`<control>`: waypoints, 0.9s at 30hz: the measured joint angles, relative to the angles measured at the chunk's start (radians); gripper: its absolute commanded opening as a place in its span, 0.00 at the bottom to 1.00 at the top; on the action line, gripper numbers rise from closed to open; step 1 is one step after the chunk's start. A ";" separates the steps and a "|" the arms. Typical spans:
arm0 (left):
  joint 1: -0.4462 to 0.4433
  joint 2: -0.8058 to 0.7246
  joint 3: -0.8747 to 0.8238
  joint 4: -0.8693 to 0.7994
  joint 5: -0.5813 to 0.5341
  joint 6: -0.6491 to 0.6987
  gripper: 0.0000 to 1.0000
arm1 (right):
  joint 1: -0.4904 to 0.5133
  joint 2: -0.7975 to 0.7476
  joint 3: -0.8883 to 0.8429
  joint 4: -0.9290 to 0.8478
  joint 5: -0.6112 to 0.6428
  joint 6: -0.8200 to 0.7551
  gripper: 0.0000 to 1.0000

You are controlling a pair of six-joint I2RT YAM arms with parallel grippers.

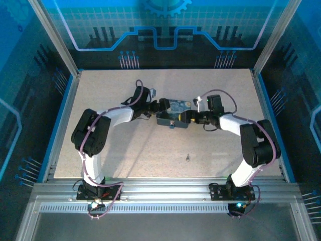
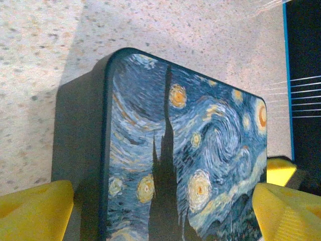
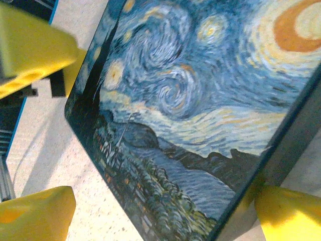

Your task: Unlock a padlock with a key

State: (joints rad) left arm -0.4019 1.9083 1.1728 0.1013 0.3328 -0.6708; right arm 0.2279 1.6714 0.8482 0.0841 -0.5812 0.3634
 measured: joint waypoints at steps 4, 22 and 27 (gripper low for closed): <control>0.012 -0.031 -0.034 -0.008 -0.014 0.016 0.93 | 0.050 -0.032 -0.036 0.012 0.012 0.019 0.94; 0.070 -0.480 -0.274 -0.093 -0.156 0.057 0.96 | 0.128 -0.343 -0.055 -0.330 0.328 0.079 0.87; 0.049 -0.640 -0.388 -0.106 -0.174 0.039 0.95 | 0.254 -0.452 -0.122 -0.460 0.378 0.142 0.76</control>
State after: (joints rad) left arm -0.3527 1.2678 0.7845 -0.0048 0.1585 -0.6319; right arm 0.4820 1.2190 0.7258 -0.3756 -0.2035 0.5053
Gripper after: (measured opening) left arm 0.954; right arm 0.791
